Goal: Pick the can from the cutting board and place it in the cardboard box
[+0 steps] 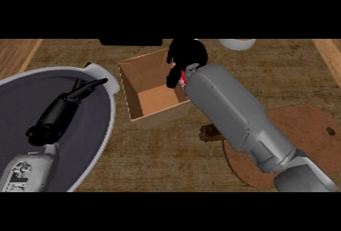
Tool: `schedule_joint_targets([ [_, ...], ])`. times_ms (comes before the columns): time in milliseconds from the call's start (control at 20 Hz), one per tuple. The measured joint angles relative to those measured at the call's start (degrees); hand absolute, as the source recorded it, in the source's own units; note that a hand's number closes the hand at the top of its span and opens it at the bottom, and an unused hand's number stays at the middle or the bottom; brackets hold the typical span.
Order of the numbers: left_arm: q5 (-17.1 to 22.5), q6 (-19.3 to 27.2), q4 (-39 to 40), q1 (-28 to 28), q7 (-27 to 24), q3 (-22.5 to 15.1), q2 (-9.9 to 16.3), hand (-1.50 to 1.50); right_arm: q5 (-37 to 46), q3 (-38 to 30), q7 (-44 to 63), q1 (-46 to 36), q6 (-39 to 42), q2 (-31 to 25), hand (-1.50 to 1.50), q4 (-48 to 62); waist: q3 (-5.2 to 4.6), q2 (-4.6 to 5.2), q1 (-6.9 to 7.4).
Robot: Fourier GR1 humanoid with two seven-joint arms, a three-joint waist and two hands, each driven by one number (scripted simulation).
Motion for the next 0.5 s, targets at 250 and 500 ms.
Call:
schedule_joint_targets([
  [250,-0.26,-0.08,0.01,0.67,-0.52,0.06,-0.24,0.00,-1.53,-2.54,-8.59,2.20,-1.84,-0.11,-1.50,-2.50,0.02,-0.11,-0.24],
  [500,-0.13,-0.05,0.17,0.38,-0.54,0.26,-0.38,0.00,-8.21,-11.88,-15.38,3.63,-14.00,1.43,-1.50,-8.41,0.19,0.07,-0.39],
])
